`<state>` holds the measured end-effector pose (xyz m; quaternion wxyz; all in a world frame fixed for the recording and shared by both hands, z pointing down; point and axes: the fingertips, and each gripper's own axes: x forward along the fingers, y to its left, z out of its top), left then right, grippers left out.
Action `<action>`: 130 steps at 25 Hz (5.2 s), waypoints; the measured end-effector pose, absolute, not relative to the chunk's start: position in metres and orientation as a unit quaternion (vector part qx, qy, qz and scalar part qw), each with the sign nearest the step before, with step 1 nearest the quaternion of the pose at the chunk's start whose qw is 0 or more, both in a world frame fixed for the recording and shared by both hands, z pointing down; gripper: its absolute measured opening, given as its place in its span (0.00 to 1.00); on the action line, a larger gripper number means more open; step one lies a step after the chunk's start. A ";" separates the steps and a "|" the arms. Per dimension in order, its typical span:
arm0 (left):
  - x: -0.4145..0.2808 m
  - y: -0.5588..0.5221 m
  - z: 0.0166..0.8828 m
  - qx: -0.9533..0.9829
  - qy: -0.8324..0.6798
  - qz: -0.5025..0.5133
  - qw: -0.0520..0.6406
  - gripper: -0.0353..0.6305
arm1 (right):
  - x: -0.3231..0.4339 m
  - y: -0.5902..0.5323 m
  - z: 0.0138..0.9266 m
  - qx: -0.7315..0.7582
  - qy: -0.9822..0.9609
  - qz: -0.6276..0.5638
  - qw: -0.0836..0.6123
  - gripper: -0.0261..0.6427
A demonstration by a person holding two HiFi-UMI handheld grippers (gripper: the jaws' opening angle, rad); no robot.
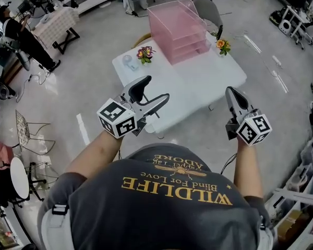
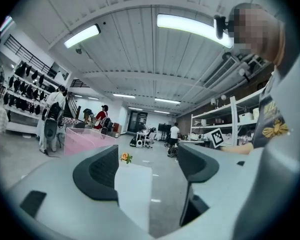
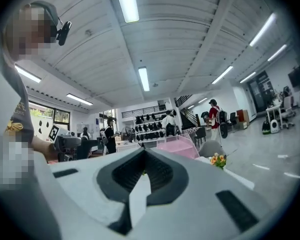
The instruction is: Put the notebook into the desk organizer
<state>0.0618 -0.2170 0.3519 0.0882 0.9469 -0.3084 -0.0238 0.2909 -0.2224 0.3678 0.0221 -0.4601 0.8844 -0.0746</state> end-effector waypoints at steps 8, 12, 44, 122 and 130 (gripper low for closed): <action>0.026 -0.255 0.374 0.943 -0.319 -0.014 0.096 0.62 | 0.256 -0.271 0.371 -0.453 0.889 -0.065 0.007 0.04; -0.007 -0.275 0.390 0.942 -0.321 -0.004 0.100 0.61 | 0.222 -0.285 0.367 -0.455 0.889 -0.056 -0.005 0.04; -0.128 -0.257 0.746 0.700 -0.449 0.053 0.553 0.48 | 0.138 -0.297 0.429 -0.383 0.912 -0.100 -0.104 0.04; 0.110 -0.752 0.426 0.801 -0.436 0.095 0.399 0.07 | 0.259 -0.610 0.326 -0.492 0.867 0.010 -0.080 0.04; 0.108 -0.759 0.439 0.781 -0.484 0.161 0.361 0.10 | 0.266 -0.608 0.333 -0.496 0.865 0.010 -0.081 0.04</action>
